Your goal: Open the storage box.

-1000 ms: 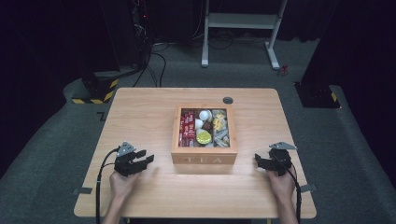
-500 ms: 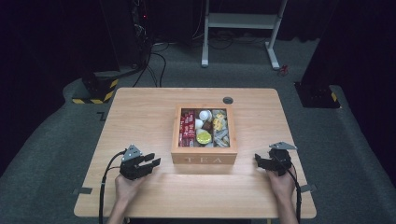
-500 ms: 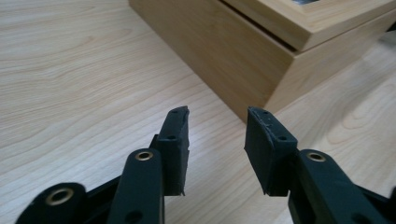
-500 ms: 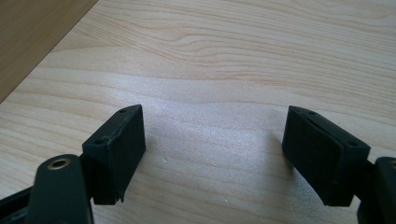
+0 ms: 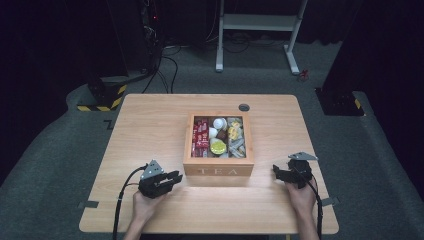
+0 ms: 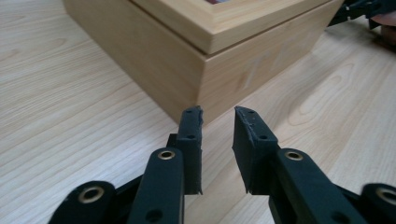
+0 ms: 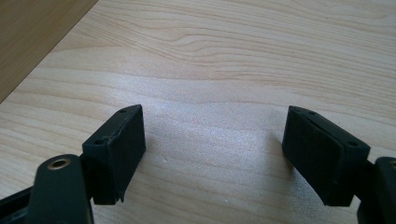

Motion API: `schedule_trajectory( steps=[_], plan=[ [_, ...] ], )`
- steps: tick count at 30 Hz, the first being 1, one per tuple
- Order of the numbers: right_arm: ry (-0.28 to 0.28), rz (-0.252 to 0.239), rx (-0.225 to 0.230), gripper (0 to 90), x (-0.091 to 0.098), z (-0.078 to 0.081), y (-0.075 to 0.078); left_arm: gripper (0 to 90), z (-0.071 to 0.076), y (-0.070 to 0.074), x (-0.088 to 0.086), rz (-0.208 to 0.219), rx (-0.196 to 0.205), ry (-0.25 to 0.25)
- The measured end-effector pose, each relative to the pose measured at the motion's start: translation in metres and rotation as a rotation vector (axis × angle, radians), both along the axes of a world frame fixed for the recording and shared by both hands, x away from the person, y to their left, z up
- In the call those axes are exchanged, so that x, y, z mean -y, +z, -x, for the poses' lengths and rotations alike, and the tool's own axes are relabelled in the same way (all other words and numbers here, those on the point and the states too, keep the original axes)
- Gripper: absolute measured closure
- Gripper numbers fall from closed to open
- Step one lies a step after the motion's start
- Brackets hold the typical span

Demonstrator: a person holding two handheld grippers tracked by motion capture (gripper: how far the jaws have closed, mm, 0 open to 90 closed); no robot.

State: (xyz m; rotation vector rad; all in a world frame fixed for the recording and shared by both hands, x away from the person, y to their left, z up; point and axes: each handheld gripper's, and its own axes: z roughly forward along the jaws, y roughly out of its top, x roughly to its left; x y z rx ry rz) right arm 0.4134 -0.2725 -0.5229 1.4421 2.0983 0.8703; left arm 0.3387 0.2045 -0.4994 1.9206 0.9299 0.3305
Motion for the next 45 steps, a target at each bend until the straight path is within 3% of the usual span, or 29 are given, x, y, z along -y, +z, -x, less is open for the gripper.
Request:
schedule_trajectory(
  steps=[6, 14, 19, 30, 36, 40, 45],
  plan=[
    [0.000, 0.001, 0.001, 21.2, 0.000, 0.000, 0.000, 81.5, -0.001, 0.000, 0.011, 0.008, 0.012, -0.022],
    [0.000, 0.001, 0.001, 21.2, 0.000, 0.000, 0.000, 86.7, -0.003, -0.003, 0.021, -0.017, 0.018, -0.052],
    [0.000, 0.001, 0.001, 21.2, 0.000, 0.000, 0.000, 90.0, -0.005, -0.004, 0.029, -0.009, 0.014, -0.037],
    [0.000, 0.001, 0.001, 21.2, 0.000, 0.000, 0.000, 90.0, -0.013, 0.002, 0.047, -0.036, 0.042, -0.046],
    [0.000, 0.001, 0.001, 21.2, 0.000, 0.000, 0.000, 90.0, -0.017, 0.001, 0.053, -0.019, 0.021, -0.031],
    [0.000, 0.001, 0.001, 21.2, 0.000, 0.000, 0.000, 90.0, -0.019, 0.001, 0.052, -0.032, 0.028, -0.026],
    [0.000, 0.001, 0.001, 21.2, 0.000, 0.000, 0.000, 90.0, -0.020, 0.002, 0.052, -0.011, 0.025, -0.010]
  ],
)
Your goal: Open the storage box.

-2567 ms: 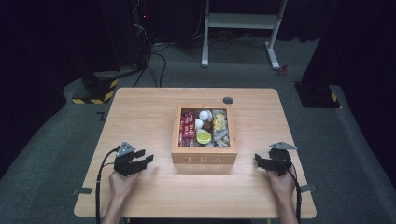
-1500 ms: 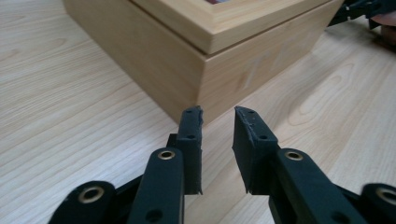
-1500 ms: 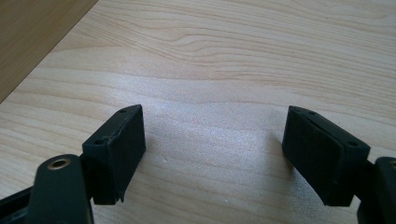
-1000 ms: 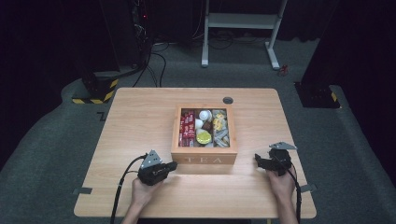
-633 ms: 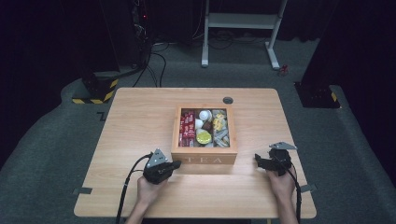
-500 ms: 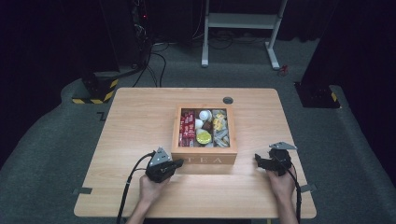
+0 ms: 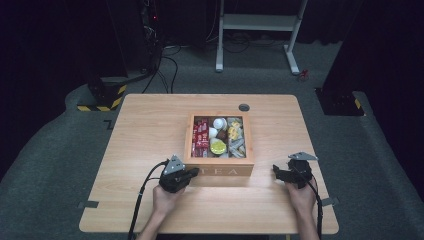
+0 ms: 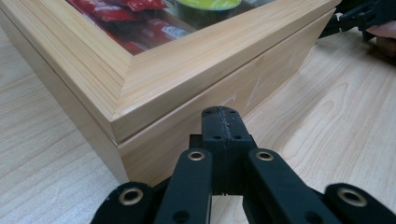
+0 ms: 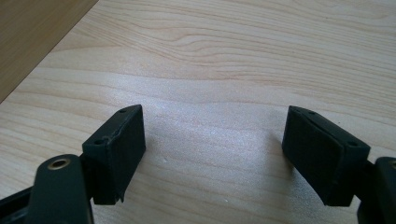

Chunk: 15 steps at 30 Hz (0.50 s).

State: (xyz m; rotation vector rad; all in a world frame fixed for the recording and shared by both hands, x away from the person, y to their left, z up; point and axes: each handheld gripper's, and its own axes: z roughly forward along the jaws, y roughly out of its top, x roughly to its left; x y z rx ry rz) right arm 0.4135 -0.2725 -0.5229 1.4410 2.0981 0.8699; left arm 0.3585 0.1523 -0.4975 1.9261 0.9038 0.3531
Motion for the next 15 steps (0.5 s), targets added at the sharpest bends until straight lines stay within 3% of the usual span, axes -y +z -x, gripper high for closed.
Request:
schedule_trajectory(
  steps=[15],
  plan=[
    [0.000, 0.000, 0.000, 21.2, 0.0000, 0.0000, 0.0000, 90.0, -0.0020, 0.0094, 0.0068, -0.011, 0.016, -0.003]
  ],
)
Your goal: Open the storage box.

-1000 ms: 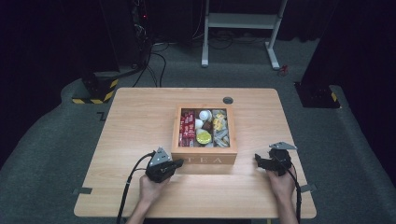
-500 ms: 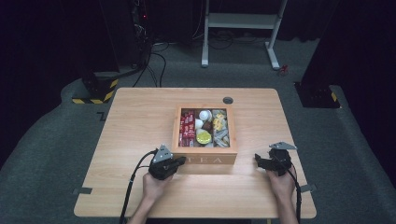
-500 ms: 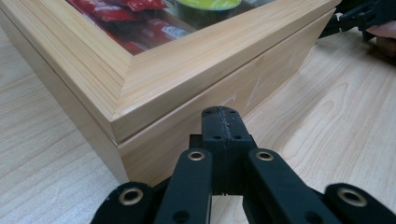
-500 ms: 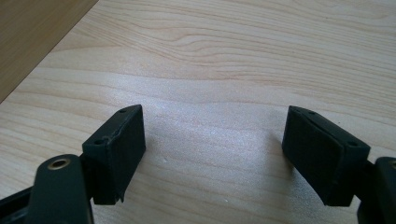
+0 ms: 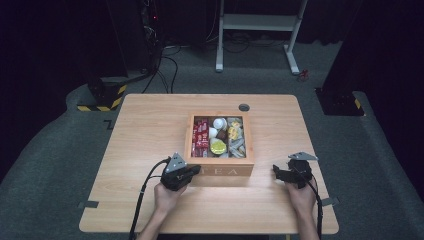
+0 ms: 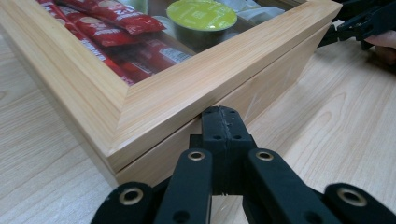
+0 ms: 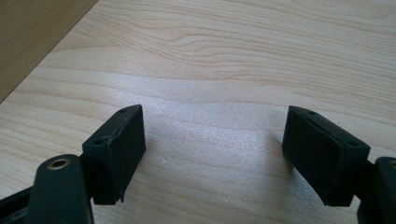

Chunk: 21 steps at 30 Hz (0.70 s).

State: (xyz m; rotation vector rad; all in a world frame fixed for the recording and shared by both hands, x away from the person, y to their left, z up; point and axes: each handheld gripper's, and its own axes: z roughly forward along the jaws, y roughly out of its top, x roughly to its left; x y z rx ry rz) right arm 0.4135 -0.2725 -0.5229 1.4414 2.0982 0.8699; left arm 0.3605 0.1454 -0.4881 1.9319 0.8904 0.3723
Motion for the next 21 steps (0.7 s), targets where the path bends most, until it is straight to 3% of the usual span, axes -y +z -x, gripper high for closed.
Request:
schedule_trajectory(
  steps=[11, 21],
  plan=[
    [0.000, 0.000, 0.000, 21.2, 0.000, 0.000, 0.000, 90.0, -0.001, 0.004, 0.002, 0.024, -0.004, 0.008],
    [0.000, 0.000, 0.000, 21.2, 0.000, 0.000, 0.000, 90.0, -0.003, 0.015, 0.002, 0.029, 0.016, 0.010]
  ],
)
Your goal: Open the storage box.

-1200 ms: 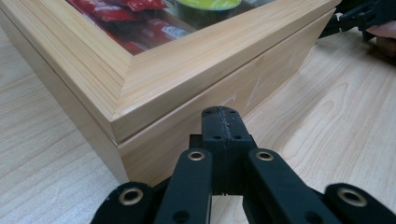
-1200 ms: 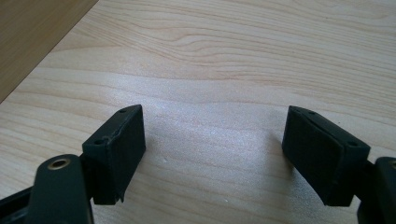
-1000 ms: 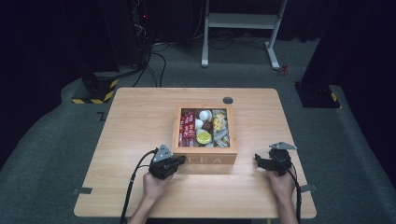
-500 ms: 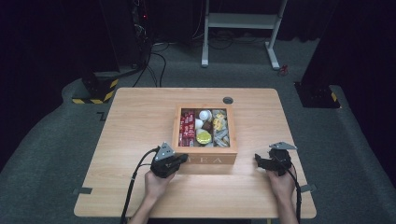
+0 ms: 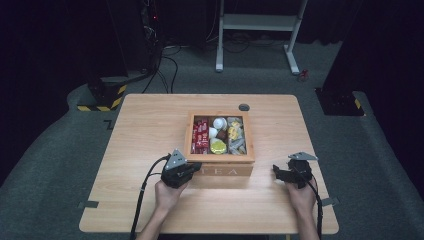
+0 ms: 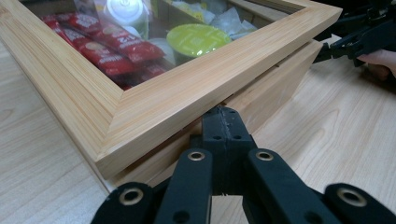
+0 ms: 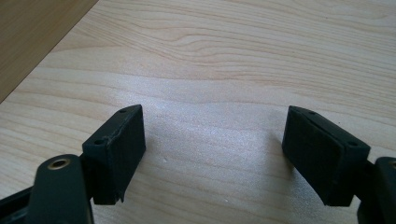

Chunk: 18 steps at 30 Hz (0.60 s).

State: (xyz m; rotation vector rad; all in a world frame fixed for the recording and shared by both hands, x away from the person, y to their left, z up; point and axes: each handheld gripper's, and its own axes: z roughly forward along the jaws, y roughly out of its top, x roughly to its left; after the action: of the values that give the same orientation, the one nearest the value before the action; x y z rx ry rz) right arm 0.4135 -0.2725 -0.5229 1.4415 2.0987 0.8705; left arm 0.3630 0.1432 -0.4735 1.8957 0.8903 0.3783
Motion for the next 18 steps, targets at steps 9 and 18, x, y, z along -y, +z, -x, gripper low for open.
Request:
schedule_trajectory(
  steps=[9, 18],
  plan=[
    [0.000, 0.000, 0.000, 21.2, 0.000, 0.000, 0.000, 90.0, -0.004, 0.005, 0.002, 0.004, -0.005, 0.006],
    [-0.001, -0.001, 0.000, 21.3, 0.000, 0.000, 0.000, 90.0, -0.009, 0.012, 0.002, 0.008, -0.005, 0.014]
  ],
)
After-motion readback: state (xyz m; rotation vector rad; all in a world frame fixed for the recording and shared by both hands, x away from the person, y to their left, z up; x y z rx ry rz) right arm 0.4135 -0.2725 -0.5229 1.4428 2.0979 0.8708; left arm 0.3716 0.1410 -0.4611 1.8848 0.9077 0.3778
